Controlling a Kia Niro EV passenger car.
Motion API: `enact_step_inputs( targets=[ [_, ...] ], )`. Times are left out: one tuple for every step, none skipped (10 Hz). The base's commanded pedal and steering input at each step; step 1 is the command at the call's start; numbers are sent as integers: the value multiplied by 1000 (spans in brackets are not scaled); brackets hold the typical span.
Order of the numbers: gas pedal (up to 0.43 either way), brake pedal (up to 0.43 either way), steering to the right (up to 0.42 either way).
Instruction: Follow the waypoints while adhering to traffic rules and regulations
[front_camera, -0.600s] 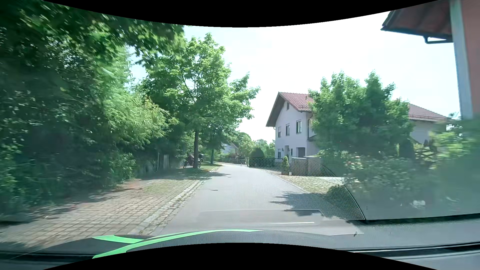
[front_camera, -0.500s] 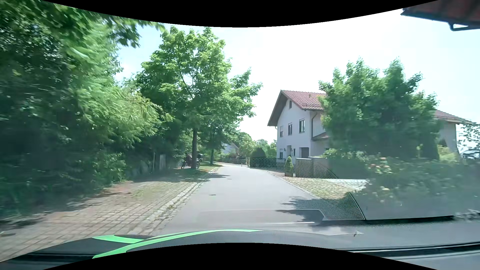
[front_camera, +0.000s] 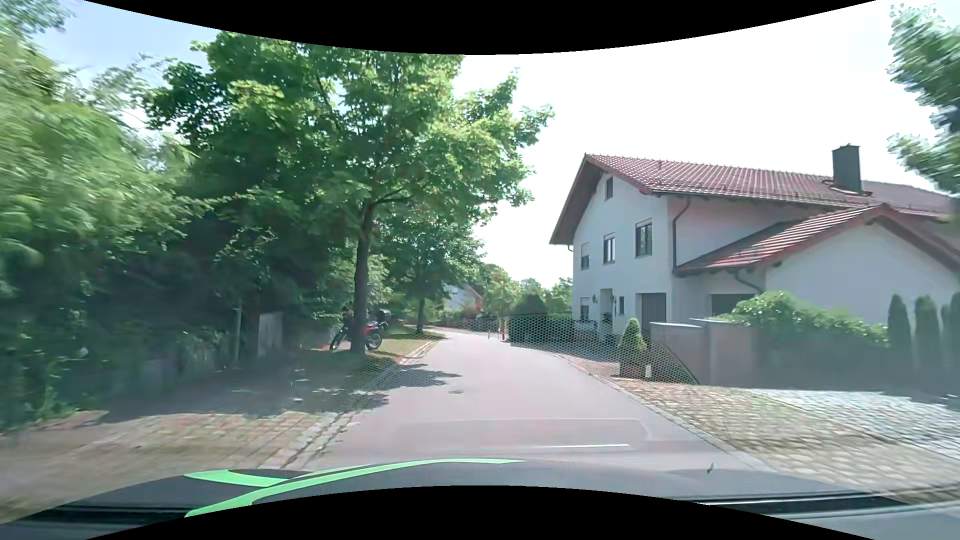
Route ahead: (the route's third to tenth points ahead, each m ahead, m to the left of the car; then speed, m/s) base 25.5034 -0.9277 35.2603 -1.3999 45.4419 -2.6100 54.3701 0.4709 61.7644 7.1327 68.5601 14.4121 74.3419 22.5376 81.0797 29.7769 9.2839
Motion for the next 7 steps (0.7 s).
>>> enact_step_inputs(
  targets=[
    [0, 0, -9],
    [0, 0, -7],
    [0, 0, -6],
    [0, 0, 1],
    [0, 0, 6],
    [0, 0, 5],
    [0, 0, 6]
  ],
)
